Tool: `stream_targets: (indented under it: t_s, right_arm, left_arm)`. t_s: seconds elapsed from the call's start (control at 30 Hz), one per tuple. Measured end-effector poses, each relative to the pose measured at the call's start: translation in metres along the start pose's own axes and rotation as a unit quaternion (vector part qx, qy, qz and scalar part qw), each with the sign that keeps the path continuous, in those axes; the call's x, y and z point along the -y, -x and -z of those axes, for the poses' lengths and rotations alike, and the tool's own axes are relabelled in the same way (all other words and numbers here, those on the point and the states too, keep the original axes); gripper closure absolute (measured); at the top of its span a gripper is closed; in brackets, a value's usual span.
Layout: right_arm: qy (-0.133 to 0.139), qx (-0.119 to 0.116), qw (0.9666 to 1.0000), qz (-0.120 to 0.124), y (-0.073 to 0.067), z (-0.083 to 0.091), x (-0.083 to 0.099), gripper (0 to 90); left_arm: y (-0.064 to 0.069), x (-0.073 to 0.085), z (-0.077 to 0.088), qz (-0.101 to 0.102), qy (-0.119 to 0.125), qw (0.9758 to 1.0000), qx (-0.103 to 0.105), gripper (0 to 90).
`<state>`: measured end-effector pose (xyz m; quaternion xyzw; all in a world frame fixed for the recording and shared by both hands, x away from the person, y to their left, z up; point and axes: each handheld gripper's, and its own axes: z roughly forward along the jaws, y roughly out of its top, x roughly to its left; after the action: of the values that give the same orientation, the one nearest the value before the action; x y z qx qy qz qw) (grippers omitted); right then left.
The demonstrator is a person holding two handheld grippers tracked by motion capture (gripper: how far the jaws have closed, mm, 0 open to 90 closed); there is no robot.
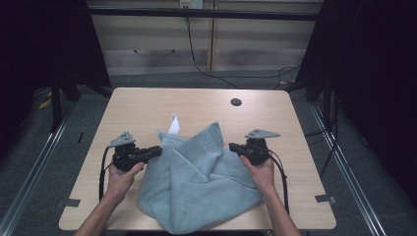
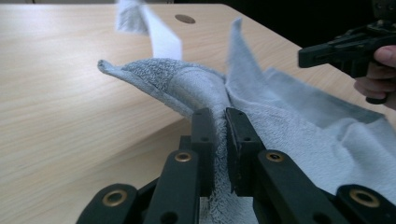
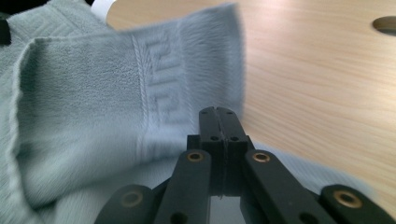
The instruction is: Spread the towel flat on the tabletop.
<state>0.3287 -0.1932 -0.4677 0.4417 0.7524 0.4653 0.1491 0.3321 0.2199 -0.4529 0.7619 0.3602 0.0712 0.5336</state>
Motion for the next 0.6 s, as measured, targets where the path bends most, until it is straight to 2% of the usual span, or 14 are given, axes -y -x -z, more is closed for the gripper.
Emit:
stream_targets:
  t_s: [0.07, 0.1, 0.17, 0.23, 0.27, 0.3, 0.33, 0.37, 0.4, 0.43, 0.6]
  right_arm:
    - [0.003, 0.021, 0.9998, 0.004, 0.002, 0.015, 0.0, 90.0]
    - [-0.001, 0.02, 0.9998, 0.004, 0.002, 0.02, 0.0, 90.0]
    - [-0.012, -0.008, 0.9999, 0.008, -0.004, 0.022, 0.001, 74.5]
    - [-0.023, -0.053, 0.9982, 0.016, -0.021, 0.014, -0.001, 69.2]
    - [-0.023, -0.065, 0.9974, 0.021, -0.027, 0.009, -0.001, 65.8]
    - [-0.033, -0.093, 0.9946, 0.034, -0.041, -0.004, -0.004, 60.3]
    - [-0.033, -0.093, 0.9946, 0.034, -0.041, -0.004, -0.004, 60.3]
    - [-0.04, -0.118, 0.9914, 0.041, -0.055, -0.02, -0.006, 58.8]
    - [-0.04, -0.118, 0.9914, 0.041, -0.055, -0.02, -0.006, 58.8]
    - [-0.042, -0.129, 0.9899, 0.043, -0.062, -0.028, -0.007, 57.5]
    - [-0.06, -0.182, 0.9795, 0.061, -0.091, -0.053, -0.006, 53.6]
  left_arm:
    - [-0.002, 0.001, 0.006, -0.002, -0.007, 1.0, 0.006, 82.8]
    - [-0.002, 0.004, 0.007, -0.008, -0.016, 0.9998, 0.004, 82.7]
    - [-0.003, 0.009, 0.004, -0.002, -0.019, 0.9997, 0.011, 82.6]
    - [-0.002, 0.01, -0.002, 0.001, -0.023, 0.9997, 0.011, 82.6]
    - [-0.001, 0.009, -0.003, 0.0, -0.023, 0.9997, 0.011, 82.6]
    - [-0.001, 0.008, -0.004, 0.0, -0.022, 0.9997, 0.012, 82.6]
    - [-0.001, 0.008, -0.004, 0.0, -0.018, 0.9998, 0.011, 82.6]
    - [-0.001, 0.008, -0.004, -0.001, -0.018, 0.9998, 0.007, 82.5]
    - [-0.001, 0.008, -0.005, -0.004, -0.02, 0.9998, 0.005, 82.5]
    - [-0.002, 0.009, -0.005, -0.004, -0.022, 0.9997, 0.004, 82.5]
    - [-0.005, 0.011, -0.006, 0.004, -0.022, 0.9998, 0.001, 82.4]
